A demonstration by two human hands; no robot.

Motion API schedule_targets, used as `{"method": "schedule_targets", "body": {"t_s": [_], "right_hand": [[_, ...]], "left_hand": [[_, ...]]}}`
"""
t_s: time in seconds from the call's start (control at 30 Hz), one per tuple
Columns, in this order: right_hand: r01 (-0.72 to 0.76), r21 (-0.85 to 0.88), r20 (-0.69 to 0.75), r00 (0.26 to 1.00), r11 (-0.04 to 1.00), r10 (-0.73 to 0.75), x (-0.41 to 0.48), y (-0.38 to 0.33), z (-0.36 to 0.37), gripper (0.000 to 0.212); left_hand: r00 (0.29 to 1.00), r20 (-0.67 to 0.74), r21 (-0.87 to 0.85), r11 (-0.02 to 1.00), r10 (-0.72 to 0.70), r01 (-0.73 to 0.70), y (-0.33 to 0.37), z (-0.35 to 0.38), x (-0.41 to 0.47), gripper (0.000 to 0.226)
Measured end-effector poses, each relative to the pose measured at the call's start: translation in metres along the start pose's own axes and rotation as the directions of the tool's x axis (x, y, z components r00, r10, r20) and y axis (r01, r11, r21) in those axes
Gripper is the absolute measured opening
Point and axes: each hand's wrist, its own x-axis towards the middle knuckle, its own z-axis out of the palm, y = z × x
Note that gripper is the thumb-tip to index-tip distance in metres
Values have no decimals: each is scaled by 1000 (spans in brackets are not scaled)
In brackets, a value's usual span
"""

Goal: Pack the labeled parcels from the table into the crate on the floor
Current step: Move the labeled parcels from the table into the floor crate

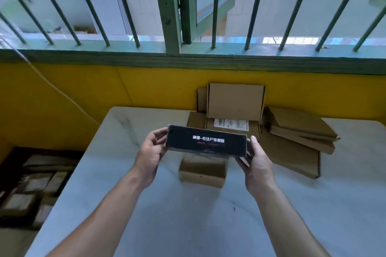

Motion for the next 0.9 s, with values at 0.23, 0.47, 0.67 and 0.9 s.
{"method": "schedule_targets", "body": {"t_s": [0.23,0.47,0.67,0.9], "right_hand": [[50,-6,43,998,999,-49,-17,6,12,25],[94,42,151,984,995,-99,-30,4,11,30],[86,50,233,968,995,-96,-39,6,12,30],[287,41,278,917,957,-286,-55,-8,14,37]], "left_hand": [[993,-92,12,998,-68,69,-9,12,-21,27],[993,89,-48,996,-73,78,-12,3,-34,56],[998,63,-120,993,19,-11,-6,2,-44,54],[972,115,-149,971,206,-188,9,5,-59,53]]}}
